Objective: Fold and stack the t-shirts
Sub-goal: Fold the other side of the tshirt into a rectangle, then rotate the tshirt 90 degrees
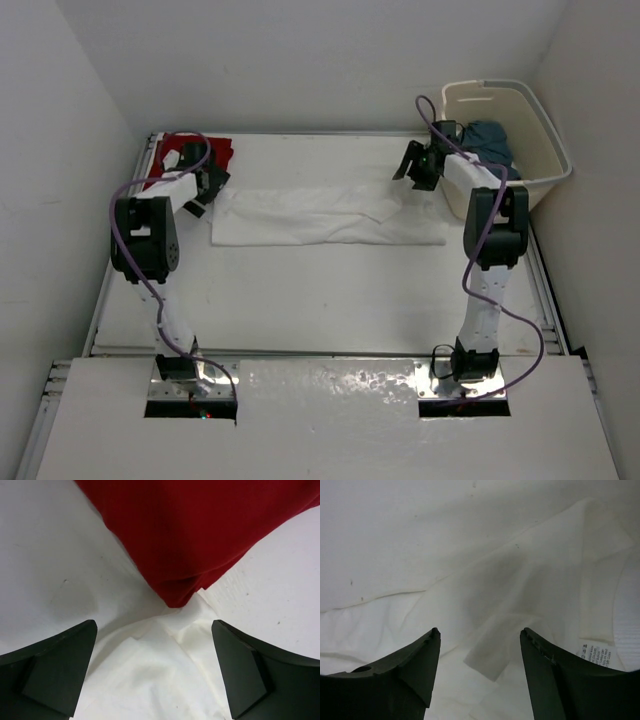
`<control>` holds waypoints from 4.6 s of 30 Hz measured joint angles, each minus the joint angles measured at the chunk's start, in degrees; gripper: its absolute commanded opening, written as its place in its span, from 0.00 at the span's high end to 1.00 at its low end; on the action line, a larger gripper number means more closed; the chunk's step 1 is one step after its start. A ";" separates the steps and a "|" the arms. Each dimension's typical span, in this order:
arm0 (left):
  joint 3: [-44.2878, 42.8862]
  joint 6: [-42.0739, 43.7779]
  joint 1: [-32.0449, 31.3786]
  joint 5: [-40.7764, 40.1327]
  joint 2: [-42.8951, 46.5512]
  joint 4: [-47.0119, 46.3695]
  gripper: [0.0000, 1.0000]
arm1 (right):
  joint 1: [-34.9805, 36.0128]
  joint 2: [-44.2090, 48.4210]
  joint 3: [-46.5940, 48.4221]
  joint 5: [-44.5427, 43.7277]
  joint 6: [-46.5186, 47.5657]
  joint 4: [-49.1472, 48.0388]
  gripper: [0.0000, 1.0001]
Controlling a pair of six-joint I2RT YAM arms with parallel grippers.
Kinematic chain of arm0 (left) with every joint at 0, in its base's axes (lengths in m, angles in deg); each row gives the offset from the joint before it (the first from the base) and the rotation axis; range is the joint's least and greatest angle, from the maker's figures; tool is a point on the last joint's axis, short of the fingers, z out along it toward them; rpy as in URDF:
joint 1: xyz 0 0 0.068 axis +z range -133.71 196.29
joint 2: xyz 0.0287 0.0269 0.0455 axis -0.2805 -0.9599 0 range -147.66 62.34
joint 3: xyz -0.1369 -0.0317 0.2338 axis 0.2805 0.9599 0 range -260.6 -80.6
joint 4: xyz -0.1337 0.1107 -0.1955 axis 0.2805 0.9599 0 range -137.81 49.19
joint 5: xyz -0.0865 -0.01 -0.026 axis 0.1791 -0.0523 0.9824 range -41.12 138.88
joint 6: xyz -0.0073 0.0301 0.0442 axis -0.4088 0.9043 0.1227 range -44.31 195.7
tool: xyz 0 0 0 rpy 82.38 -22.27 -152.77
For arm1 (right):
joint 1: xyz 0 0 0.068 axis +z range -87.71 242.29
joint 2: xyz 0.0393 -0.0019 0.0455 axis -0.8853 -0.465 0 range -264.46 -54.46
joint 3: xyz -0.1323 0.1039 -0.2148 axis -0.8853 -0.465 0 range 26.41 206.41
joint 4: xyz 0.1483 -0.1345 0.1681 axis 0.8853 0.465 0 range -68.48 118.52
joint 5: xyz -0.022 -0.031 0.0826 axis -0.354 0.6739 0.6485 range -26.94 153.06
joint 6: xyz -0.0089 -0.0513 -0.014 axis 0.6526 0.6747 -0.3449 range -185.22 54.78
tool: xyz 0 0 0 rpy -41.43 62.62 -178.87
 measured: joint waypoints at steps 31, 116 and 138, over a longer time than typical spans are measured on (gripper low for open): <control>7.13 2.78 -8.07 1.68 5.14 1.68 0.00 | 8.22 8.33 -18.36 7.34 0.07 -8.35 0.01; 26.53 -23.08 -75.12 -2.89 32.46 26.93 0.00 | 20.28 -25.05 30.62 -2.49 6.54 -10.69 0.01; 33.77 -7.63 -34.16 -8.79 54.45 20.22 0.00 | 33.64 -0.07 1.66 -19.39 12.07 1.62 0.01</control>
